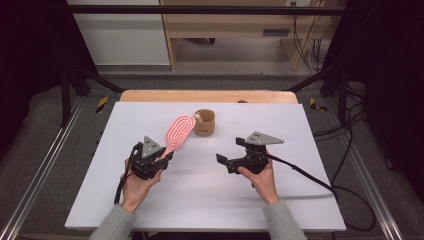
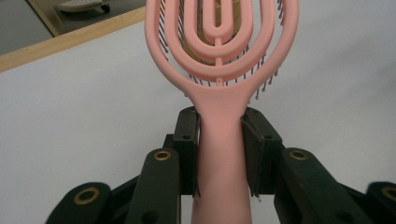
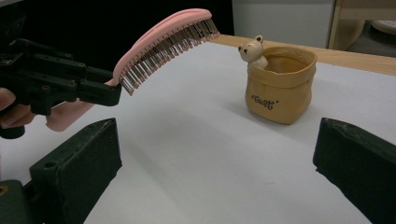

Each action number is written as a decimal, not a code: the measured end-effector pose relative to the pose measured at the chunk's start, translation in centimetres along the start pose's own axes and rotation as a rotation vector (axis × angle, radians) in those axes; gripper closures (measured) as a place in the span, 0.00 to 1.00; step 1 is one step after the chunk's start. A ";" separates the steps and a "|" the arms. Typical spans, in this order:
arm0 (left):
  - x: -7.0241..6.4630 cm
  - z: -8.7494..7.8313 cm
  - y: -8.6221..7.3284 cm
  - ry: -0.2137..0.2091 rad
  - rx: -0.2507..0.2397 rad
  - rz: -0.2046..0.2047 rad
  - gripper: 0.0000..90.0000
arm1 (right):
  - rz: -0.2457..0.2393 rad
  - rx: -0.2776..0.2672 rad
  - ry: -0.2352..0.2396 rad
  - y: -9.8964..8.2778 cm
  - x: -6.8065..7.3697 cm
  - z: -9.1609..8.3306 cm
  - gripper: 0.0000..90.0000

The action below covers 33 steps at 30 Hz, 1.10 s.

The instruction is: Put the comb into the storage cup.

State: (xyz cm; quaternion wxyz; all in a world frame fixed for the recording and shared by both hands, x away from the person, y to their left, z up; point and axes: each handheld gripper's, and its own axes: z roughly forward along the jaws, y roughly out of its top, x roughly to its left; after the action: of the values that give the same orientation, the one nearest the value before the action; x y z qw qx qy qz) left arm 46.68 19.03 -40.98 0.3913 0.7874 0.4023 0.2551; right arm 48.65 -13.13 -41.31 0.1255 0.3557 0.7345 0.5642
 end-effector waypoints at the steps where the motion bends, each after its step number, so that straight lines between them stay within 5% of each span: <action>1: 0.0 0.1 0.0 0.001 -0.001 -0.002 0.77 | 0.003 -0.001 -0.001 0.0 0.0 0.1 0.01; 33: -1.3 0.4 1.2 0.010 -0.037 -0.031 0.77 | 0.071 -0.048 0.011 1.8 0.6 1.8 0.03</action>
State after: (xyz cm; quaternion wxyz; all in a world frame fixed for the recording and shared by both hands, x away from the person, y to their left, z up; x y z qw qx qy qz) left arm 46.77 17.35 -40.33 0.4078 0.7724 0.4115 0.2603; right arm 49.96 -11.17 -40.08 0.1099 0.3754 0.7082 0.5877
